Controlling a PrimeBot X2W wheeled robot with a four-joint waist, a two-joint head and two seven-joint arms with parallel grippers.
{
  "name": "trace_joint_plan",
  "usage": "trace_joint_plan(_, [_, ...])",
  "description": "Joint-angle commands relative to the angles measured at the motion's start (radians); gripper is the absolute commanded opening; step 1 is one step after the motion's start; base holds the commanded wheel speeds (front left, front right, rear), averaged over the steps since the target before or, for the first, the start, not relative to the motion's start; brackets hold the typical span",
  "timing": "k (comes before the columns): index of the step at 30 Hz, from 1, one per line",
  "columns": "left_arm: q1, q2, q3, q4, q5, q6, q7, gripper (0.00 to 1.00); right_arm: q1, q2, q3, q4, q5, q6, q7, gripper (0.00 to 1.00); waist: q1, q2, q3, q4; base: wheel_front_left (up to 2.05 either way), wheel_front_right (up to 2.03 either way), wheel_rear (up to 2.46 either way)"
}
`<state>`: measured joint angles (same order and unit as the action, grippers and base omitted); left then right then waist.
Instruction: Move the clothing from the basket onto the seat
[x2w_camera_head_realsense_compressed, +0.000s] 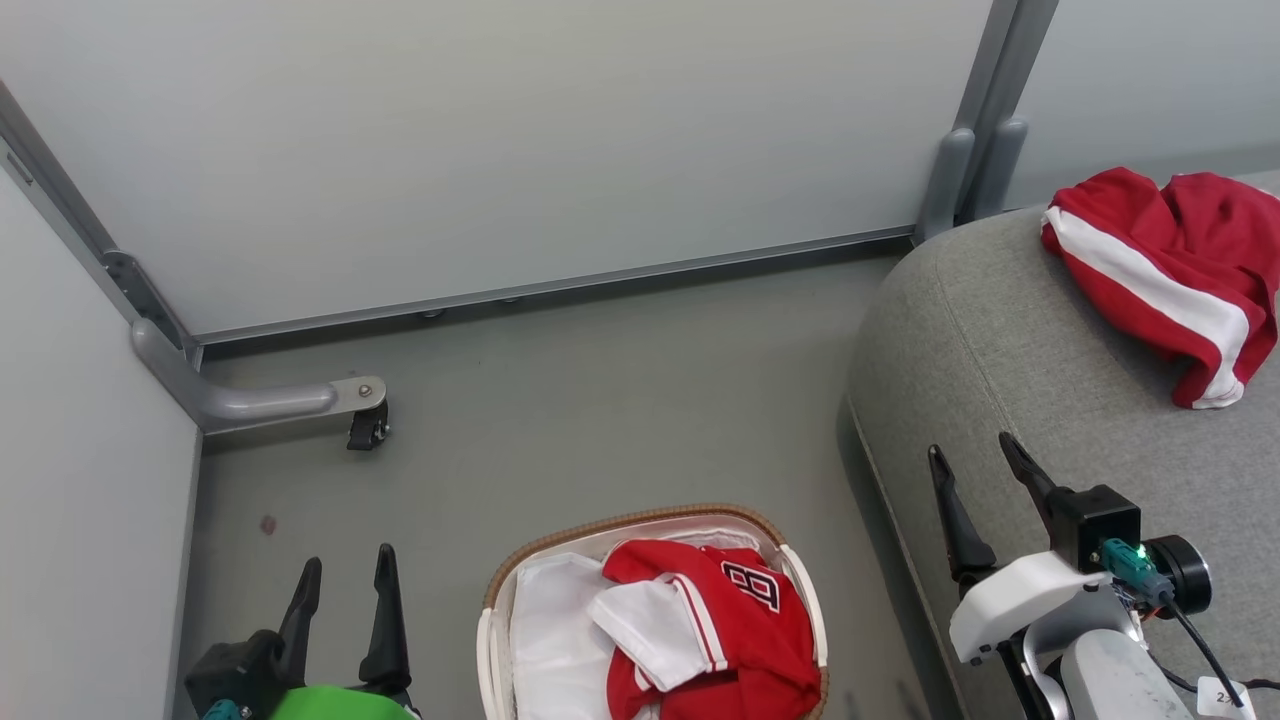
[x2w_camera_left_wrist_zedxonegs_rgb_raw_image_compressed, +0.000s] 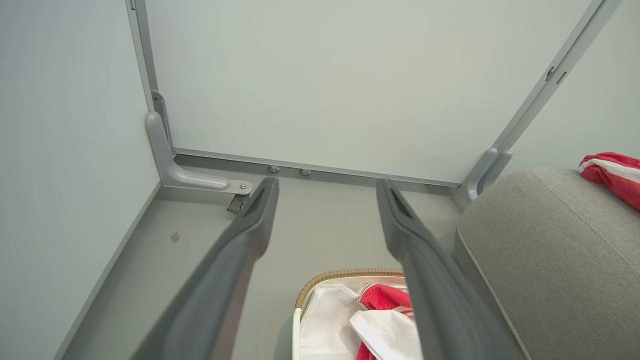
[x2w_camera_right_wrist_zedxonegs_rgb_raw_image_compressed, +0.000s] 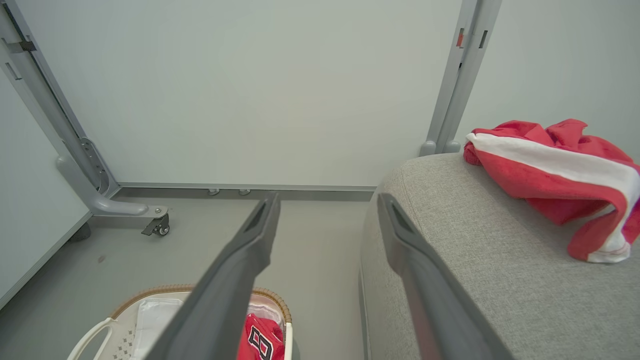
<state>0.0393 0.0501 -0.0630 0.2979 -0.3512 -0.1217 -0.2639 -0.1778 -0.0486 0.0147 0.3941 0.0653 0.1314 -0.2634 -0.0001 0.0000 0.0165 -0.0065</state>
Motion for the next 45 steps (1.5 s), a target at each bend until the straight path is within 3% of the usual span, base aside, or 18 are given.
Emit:
trace_joint_plan(1, [0.006,0.001,0.001,-0.002,-0.002,0.006,-0.001,1.0,0.011,-0.004,0.002,-0.003,0.006,-0.001,-0.002,1.0,0.0001,0.0,-0.001,-0.001,0.0,0.0,0.0])
trace_joint_plan(25, [-0.036,0.001,-0.017,0.01,0.028,-0.003,-0.001,1.0,-0.009,-0.004,0.015,-0.014,0.015,-0.001,-0.002,1.0,0.0001,0.0,0.041,-0.014,0.0,0.0,0.0])
trace_joint_plan(34, [-0.218,0.013,-0.1,0.107,0.117,-0.01,-0.001,1.0,-0.095,-0.003,0.029,-0.057,-0.003,-0.001,-0.002,1.0,0.0001,0.0,0.223,-0.063,0.0,0.0,0.0])
trace_joint_plan(45, [-0.473,0.043,-0.315,0.308,0.115,-0.01,-0.001,1.0,-0.239,-0.003,0.018,-0.141,0.018,-0.001,-0.002,1.0,0.0001,0.0,0.499,-0.175,0.0,0.0,0.0])
